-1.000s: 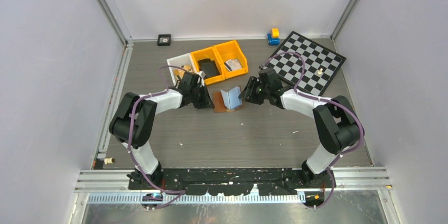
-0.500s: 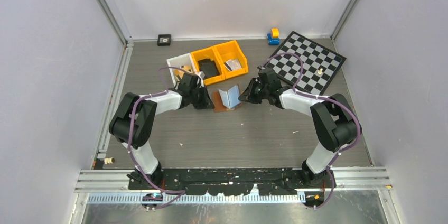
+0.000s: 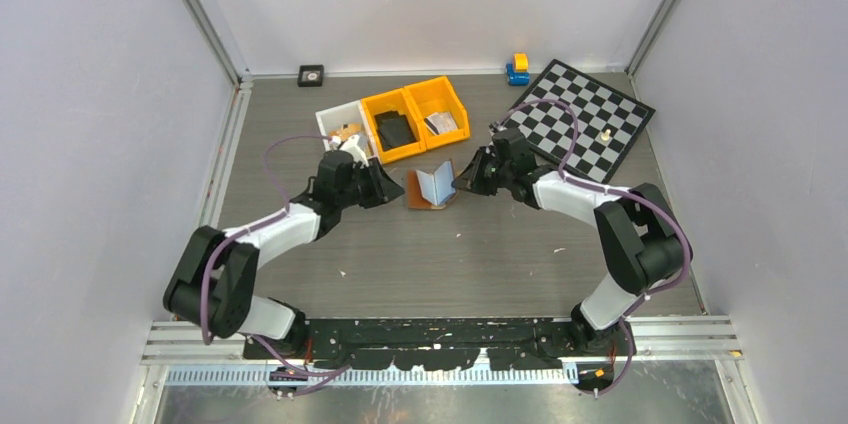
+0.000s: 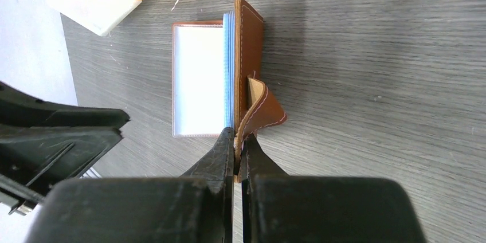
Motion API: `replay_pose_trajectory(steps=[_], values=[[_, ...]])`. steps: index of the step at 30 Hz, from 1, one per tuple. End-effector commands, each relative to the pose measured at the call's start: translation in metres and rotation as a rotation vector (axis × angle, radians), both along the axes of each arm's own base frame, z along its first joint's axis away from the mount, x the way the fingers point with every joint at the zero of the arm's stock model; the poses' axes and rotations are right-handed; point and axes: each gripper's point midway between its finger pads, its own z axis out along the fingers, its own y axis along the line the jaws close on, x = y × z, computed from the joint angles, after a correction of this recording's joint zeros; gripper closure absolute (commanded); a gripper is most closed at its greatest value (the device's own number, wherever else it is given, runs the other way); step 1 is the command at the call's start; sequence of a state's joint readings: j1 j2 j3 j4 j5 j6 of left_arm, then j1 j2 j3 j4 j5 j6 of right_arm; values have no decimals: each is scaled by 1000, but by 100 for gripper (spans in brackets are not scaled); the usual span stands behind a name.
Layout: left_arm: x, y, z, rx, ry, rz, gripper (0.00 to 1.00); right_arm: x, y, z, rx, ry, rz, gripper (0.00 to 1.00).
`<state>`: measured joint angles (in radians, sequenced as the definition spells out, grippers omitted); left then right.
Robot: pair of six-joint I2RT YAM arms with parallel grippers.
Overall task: Take the credit cards out of the card holder
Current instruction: Open the card holder at the center of the board.
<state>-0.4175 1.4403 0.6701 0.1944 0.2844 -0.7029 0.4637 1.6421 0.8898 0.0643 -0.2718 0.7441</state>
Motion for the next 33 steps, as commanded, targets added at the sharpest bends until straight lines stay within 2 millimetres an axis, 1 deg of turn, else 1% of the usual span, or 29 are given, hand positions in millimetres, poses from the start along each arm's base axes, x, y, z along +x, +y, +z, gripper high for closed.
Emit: replay_pose_trajectory(steps=[1, 4, 6, 8, 9, 11, 12, 14, 15, 16, 17, 18, 20, 21, 22, 25, 26, 27, 30, 33], values=[[9, 14, 40, -67, -202, 103, 60, 8, 3, 35, 52, -103, -13, 100], [5, 26, 44, -101, -235, 191, 39, 9, 1, 37, 55, -124, -16, 99], [9, 27, 44, -134, -200, 237, 35, 10, 1, 37, 62, -131, -31, 99], [16, 15, 48, -168, -158, 227, 26, 9, 5, 37, 95, -135, -27, 100], [18, 7, 49, -172, -128, 208, 23, 8, 6, 36, 107, -137, -30, 100], [23, -4, 53, -142, -127, 156, 23, 9, 4, 33, 106, -150, -53, 100], [24, -3, 53, -110, -142, 154, 22, 9, 0, 31, 96, -150, -73, 100], [24, 15, 43, -53, -163, 226, 15, 11, -7, 32, 79, -153, -115, 99], [22, 21, 41, -57, -163, 263, 11, 12, -10, 34, 76, -158, -145, 99], [24, 25, 46, -77, -192, 295, 5, 12, -10, 35, 71, -166, -168, 100], [23, 25, 55, -100, -226, 293, 1, 11, -10, 36, 50, -180, -186, 100], [20, 26, 61, -111, -239, 288, 0, 10, -12, 33, -5, -186, -210, 99], [16, 26, 69, -123, -283, 287, 0, 7, -7, 29, -121, -218, -217, 100], [16, 25, 74, -142, -307, 286, 0, 9, -4, 30, -152, -229, -207, 100], [16, 26, 77, -151, -320, 292, 0, 8, -1, 26, -168, -217, -194, 100], [12, 30, 82, -132, -344, 286, 0, 6, 7, 21, -135, -207, -168, 100], [10, 33, 88, -125, -369, 283, 0, 7, 12, 25, -90, -226, -164, 100], [8, 37, 92, -126, -390, 295, 0, 4, 12, 23, -85, -221, -160, 100], [3, 52, 92, -132, -417, 359, 0, 0, 9, 21, -110, -226, -133, 99], [3, 69, 70, -141, -341, 481, 0, -4, 9, 24, -102, -236, -117, 99]])
